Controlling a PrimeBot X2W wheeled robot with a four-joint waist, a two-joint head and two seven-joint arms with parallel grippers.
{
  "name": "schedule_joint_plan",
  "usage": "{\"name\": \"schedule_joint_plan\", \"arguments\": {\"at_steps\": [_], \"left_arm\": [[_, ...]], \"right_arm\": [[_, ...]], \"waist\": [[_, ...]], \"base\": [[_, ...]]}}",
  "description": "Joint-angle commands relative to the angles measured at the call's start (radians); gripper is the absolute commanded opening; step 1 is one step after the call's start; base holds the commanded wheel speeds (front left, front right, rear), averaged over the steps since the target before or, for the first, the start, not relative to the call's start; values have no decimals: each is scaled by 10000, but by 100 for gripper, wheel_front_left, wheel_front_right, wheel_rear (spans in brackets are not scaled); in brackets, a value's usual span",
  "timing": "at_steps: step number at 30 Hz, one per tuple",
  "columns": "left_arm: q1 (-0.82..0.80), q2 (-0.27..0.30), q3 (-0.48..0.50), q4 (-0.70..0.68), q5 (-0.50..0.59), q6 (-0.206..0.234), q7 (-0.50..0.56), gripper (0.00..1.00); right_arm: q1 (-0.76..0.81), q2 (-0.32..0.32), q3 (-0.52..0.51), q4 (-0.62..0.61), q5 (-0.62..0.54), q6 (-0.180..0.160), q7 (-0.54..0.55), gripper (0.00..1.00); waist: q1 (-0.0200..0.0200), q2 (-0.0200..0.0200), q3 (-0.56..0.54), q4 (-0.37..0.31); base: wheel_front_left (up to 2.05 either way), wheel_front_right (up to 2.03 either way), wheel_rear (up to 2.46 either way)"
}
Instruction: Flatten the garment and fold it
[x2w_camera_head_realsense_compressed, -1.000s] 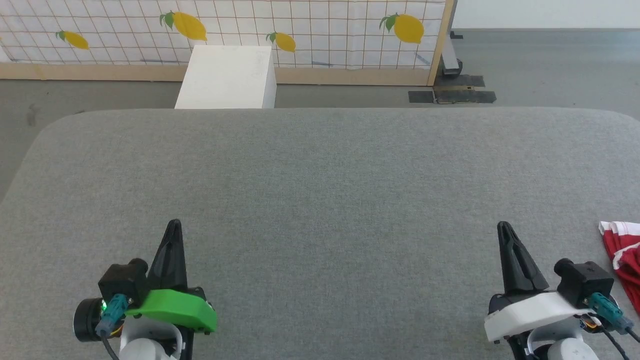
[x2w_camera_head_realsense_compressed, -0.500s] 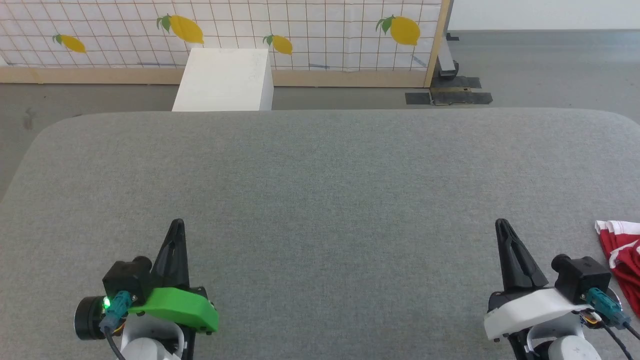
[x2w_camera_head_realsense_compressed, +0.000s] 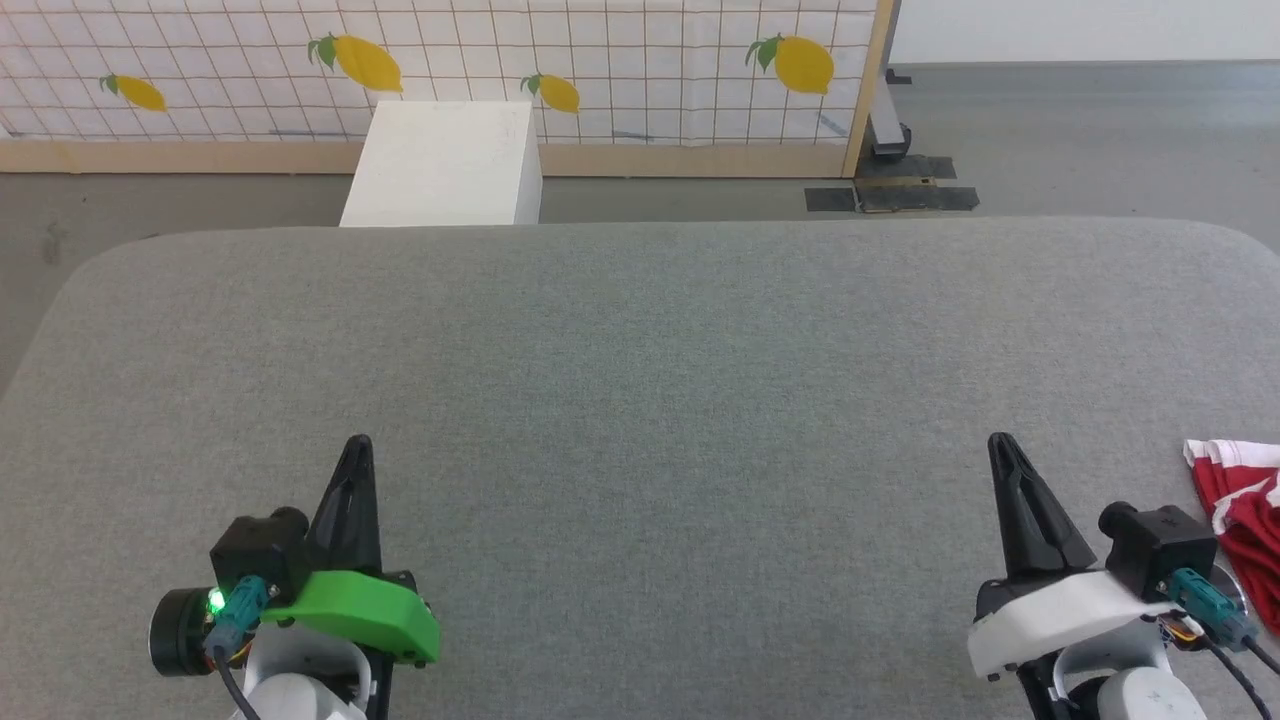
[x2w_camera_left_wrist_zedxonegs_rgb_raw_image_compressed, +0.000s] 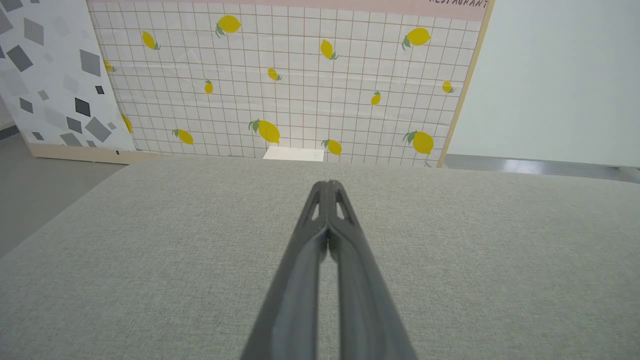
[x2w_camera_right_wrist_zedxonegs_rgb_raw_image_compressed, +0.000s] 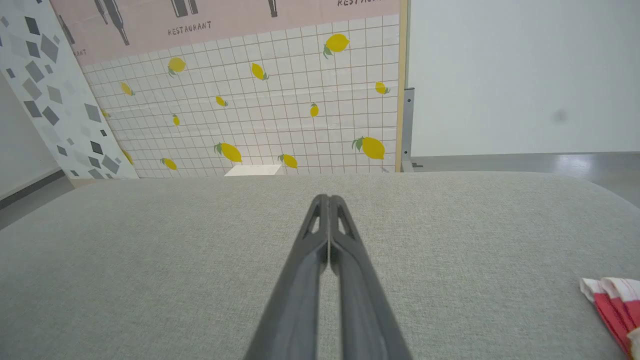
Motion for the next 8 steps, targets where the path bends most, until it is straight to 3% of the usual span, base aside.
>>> {"name": "schedule_joint_plan", "arguments": {"at_steps": [1, 8], "left_arm": [[144, -34, 2, -70, 175, 98, 79, 0], [181, -44, -18, -170, 265, 131, 217, 0]], "right_arm": [[118, 2, 8, -103, -128, -5, 70, 0], [137, 2, 13, -217, -246, -5, 208, 0]], "waist": [[0, 0, -5, -7], [0, 0, -24, -37]], "base": [[0, 0, 0], [0, 0, 0]]}}
